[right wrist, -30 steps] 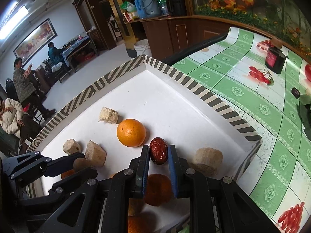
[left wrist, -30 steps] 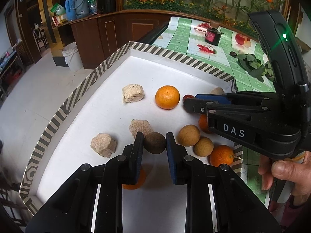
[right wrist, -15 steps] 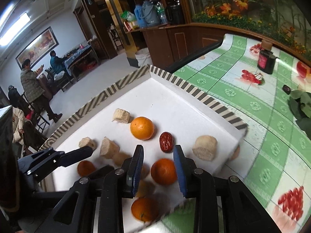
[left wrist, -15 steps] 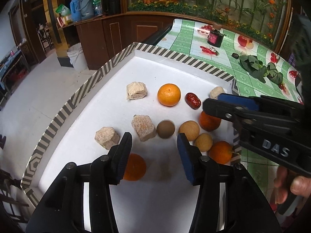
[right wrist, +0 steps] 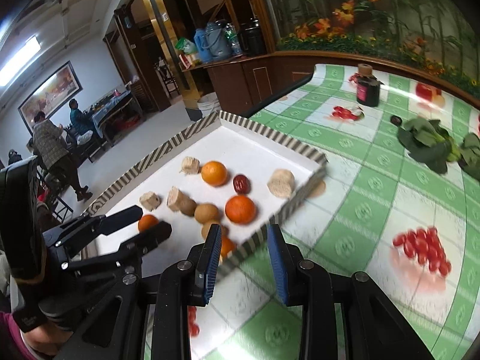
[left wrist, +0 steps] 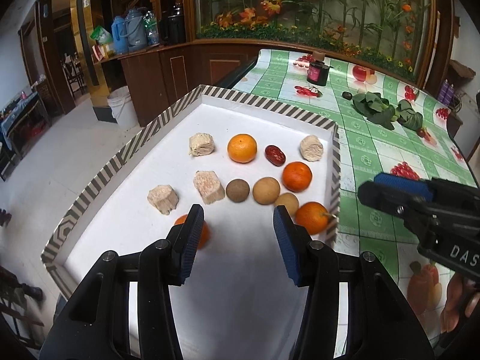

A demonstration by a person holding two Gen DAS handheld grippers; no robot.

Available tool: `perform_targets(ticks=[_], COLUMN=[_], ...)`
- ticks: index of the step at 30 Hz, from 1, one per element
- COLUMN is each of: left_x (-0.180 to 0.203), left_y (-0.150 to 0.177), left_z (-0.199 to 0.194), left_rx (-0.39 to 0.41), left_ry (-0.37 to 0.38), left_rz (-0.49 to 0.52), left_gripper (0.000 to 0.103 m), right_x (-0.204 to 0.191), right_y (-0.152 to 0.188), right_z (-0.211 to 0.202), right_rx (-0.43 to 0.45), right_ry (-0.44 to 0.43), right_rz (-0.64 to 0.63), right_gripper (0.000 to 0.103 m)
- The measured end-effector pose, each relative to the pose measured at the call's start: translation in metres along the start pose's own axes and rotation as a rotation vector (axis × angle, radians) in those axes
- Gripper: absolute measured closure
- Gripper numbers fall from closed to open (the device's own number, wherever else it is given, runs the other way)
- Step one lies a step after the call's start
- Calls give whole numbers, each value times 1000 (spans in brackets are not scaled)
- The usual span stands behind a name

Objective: Organize fruits

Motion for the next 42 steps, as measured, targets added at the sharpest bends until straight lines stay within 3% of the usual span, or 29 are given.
perform_targets(ticks=[11,42], left_x=[10,11], left_y=[8,11], left_z=[-17,-21], left_rx=[23,12], left_ry=[-42,-48], left_rz=[15,18], left_gripper=[54,54], right_x=[7,1], right_y=[27,31], right_z=[-10,-7], right_rx=[-17,-37], right_ry=[-5,-3], right_rz=[31,-2], right_gripper=[73,72])
Point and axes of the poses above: each gripper's, at about its wrist camera, not at the fingertips, and z roughly the way its jaws point, x to its right, y to its underside, the point moved 8 cm from there along z, roughly the way its jaws point, and after that the axes turned 12 degrees about z, right-handed, at the moved point
